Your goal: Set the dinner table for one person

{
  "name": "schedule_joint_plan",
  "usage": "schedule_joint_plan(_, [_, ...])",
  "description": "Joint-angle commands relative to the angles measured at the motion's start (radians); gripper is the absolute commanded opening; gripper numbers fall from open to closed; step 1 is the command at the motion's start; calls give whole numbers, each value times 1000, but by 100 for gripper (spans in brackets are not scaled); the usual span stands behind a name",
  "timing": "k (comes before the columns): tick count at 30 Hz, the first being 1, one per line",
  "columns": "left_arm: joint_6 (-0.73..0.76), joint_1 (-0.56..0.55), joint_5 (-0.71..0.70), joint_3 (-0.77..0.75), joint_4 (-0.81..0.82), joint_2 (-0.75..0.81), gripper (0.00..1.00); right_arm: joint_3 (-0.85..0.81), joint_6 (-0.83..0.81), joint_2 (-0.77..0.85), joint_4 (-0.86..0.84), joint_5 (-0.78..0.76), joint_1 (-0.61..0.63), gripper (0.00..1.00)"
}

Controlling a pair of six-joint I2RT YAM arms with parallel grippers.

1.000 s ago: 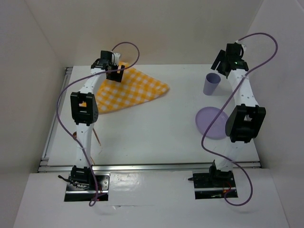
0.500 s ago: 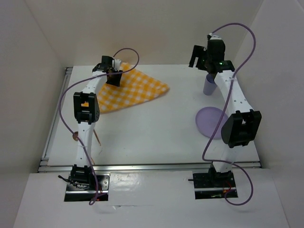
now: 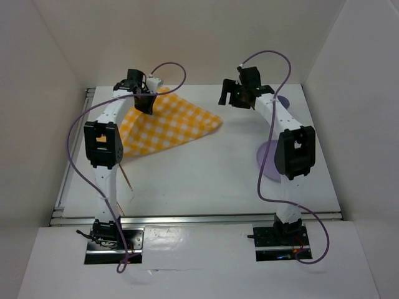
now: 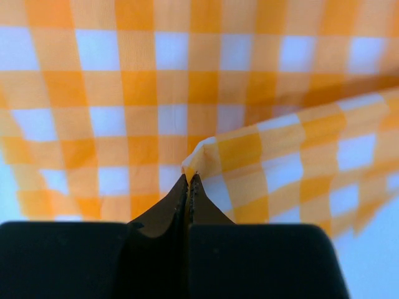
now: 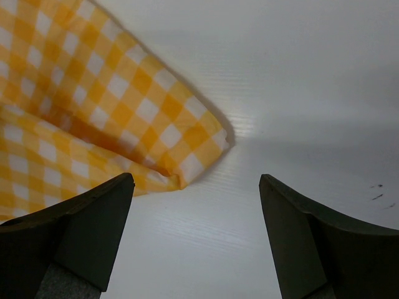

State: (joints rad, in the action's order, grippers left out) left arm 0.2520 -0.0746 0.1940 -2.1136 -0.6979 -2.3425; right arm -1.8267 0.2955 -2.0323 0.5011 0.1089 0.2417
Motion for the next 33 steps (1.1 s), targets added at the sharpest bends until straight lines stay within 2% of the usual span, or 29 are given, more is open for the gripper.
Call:
schedule_joint_plan(1, [150, -11, 119, 38, -61, 213, 0, 1, 54, 5, -22, 34, 16, 89])
schedule_joint_plan(6, [282, -39, 222, 79, -205, 293, 3, 66, 73, -22, 2, 54, 36, 89])
schedule_joint_plan(9, [312, -50, 240, 109, -309, 316, 0, 138, 82, -42, -22, 86, 36, 91])
schedule_joint_plan(14, [346, -82, 289, 109, -428, 360, 0, 175, 103, -77, -55, 161, 36, 91])
schedule_joint_plan(18, [366, -125, 289, 109, -428, 434, 0, 195, 148, -114, -108, 209, 45, 91])
schedule_joint_plan(21, [375, -143, 331, 109, -428, 497, 0, 164, 157, -172, -78, 180, 65, 91])
schedule_joint_plan(25, [375, -143, 351, 182, -407, 548, 0, 153, 226, -212, -76, 189, 65, 91])
schedule_joint_plan(30, [375, -152, 341, 193, -428, 580, 0, 162, 309, -252, -144, 256, 65, 76])
schedule_joint_plan(33, [366, -152, 352, 184, -405, 614, 0, 153, 359, -276, -156, 242, 65, 46])
